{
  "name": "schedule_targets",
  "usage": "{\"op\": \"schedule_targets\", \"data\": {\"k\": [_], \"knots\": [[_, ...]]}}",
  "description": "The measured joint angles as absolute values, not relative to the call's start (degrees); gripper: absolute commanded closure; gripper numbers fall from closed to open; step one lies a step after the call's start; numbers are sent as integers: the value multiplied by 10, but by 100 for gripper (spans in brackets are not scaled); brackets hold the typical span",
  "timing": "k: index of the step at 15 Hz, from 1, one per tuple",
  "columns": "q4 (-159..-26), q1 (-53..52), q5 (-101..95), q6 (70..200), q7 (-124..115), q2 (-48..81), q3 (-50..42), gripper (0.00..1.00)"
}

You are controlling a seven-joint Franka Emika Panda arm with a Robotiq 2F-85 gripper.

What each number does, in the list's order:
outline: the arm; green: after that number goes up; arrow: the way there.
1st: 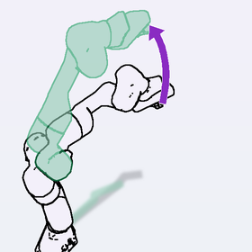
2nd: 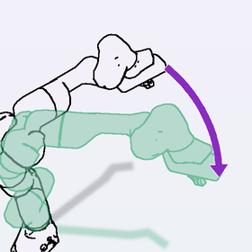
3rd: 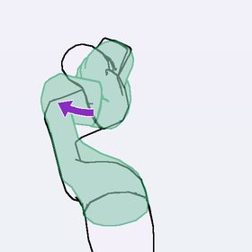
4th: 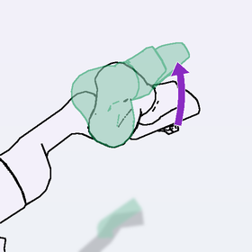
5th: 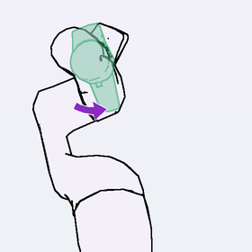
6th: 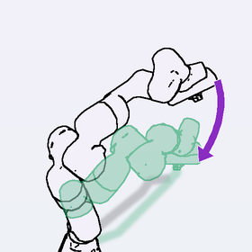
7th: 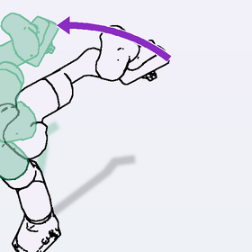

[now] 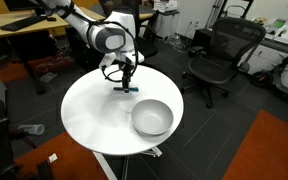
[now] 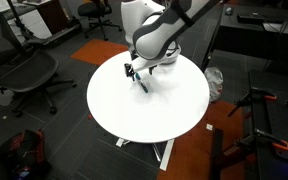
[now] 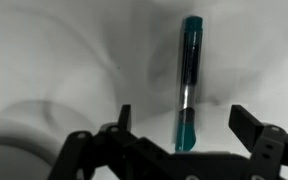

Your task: Pick up the pen and put it in the bowl

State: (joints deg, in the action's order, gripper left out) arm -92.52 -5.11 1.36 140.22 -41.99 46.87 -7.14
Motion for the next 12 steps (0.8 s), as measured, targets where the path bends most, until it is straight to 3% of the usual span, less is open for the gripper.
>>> {"op": "schedule_targets", "data": {"k": [5,7,12], "knots": [[-913,-51,14,1398,-420,483,-71,0],[-908,-51,14,1395,-420,488,-71,28],[-903,-51,14,1391,-419,495,-71,66]]}}
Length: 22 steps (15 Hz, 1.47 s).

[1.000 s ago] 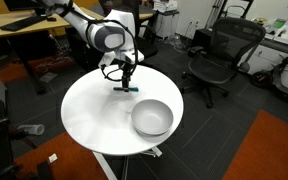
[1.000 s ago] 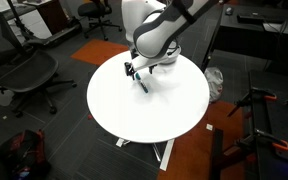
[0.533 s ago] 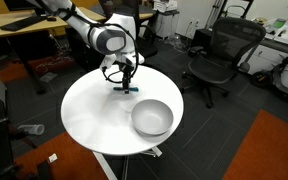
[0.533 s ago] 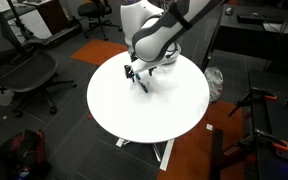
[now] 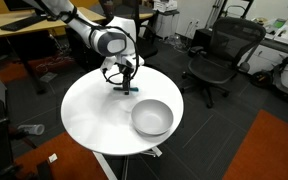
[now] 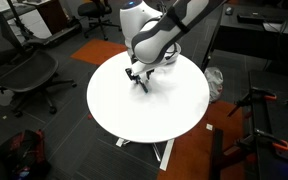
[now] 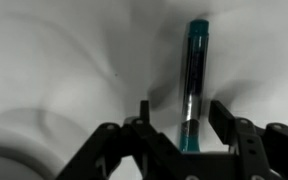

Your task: Pick up the pen and put it in the bowl

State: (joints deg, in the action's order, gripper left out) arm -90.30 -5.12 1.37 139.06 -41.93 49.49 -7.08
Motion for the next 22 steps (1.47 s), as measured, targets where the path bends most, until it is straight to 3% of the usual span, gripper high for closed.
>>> {"op": "schedule_targets", "data": {"k": [5,7,13,22], "knots": [[-900,-51,14,1386,-419,496,-71,100],[-898,-51,14,1383,-419,496,-71,95],[-881,-56,14,1336,-411,485,-64,95],[-882,-61,11,1231,-373,363,-66,95]]}}
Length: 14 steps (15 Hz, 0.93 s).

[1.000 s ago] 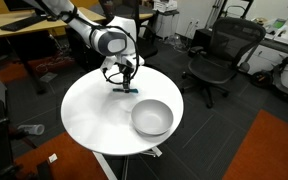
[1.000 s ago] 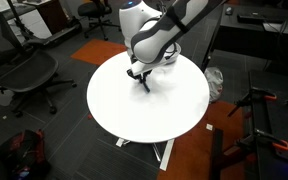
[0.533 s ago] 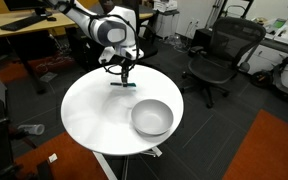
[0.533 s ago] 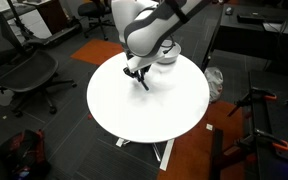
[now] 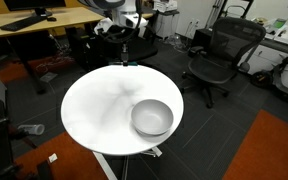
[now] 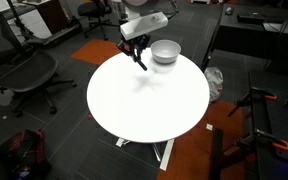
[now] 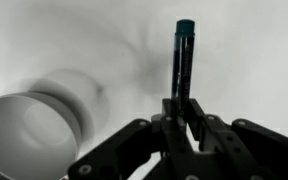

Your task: Pick up the pen and put it in the bowl

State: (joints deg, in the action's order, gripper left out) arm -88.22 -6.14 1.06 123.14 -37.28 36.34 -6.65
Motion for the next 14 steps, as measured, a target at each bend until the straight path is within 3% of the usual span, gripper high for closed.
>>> {"op": "schedule_targets", "data": {"k": [14], "knots": [[-964,25,-20,1228,-316,256,-114,95]]}}
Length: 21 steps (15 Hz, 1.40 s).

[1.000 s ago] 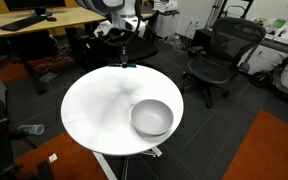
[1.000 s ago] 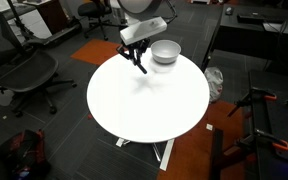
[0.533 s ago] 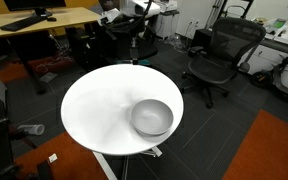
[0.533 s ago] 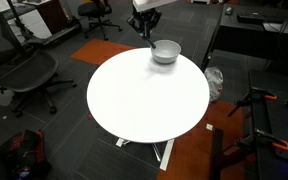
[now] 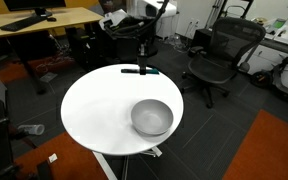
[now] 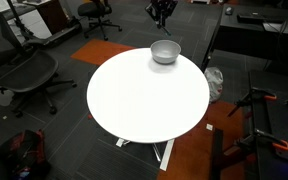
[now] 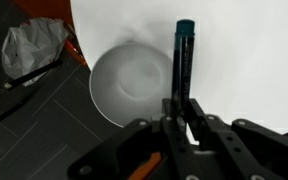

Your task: Pick up the pen and put it in the bowl

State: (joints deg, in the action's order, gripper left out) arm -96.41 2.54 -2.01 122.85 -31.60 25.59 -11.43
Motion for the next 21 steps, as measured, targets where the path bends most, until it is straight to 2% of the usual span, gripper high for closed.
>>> {"op": "schedule_targets", "data": {"k": [9,18,19,20,21], "knots": [[-1027,53,-20,1325,-318,271,-137,95],[-1031,51,-20,1385,-344,325,-157,95],[-1031,49,-20,1389,-353,331,-158,56],[-1030,48,-20,1392,-360,336,-159,56],[-1029,46,-20,1392,-366,341,-160,50]]}}
